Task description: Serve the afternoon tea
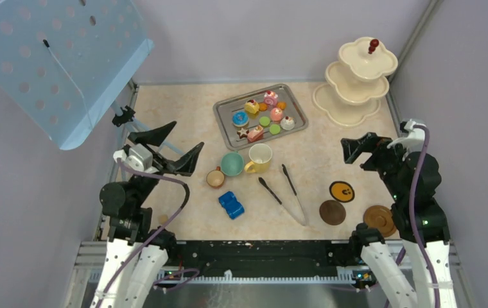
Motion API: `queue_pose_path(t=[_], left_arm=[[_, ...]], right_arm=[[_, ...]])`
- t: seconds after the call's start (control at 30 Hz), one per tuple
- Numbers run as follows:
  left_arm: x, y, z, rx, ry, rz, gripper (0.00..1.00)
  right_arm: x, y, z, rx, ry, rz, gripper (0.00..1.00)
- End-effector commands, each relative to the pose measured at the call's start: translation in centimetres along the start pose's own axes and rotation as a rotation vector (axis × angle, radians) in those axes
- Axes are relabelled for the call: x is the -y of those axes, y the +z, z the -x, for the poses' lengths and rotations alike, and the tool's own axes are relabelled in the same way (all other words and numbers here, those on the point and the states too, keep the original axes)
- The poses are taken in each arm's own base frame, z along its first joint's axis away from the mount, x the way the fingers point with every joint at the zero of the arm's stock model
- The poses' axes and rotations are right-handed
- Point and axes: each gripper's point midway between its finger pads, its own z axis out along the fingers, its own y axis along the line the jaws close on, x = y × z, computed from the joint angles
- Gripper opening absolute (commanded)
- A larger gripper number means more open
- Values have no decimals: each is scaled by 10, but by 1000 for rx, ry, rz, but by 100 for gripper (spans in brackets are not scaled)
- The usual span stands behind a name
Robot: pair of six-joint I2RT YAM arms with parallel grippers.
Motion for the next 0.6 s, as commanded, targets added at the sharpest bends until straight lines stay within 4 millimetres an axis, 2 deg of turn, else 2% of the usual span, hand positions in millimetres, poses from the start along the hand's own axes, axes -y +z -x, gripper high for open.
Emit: queue_pose_path(t=[0.0, 0.17, 0.23, 0.27, 0.33, 0.37, 0.47, 0.57], left_arm=[[-1, 5, -7, -50, -73, 7, 99], [-4, 6, -28, -175, -151, 22, 99], [-23, 5, -43, -234, -262, 164, 99], [-39, 1, -53, -266, -343, 291, 99], [-62, -13, -72, -353, -474, 516, 99], [-65, -18, -78, -392, -484, 555, 99], [-61, -22, -85, -436, -446, 524, 99], [-48, -18, -85, -443, -441, 433, 99]], right_arm=[[14, 8, -15, -40, 37, -66, 99], [9, 21, -60, -169, 90, -1, 99], [11, 24, -81, -221, 153, -14, 99], [11, 26, -91, -250, 165, -3, 99], [8, 29, -111, -313, 208, 23, 99], [5, 30, -121, -347, 222, 40, 99], [-10, 32, -151, -465, 283, 143, 99], [-28, 29, -186, -573, 335, 275, 99]])
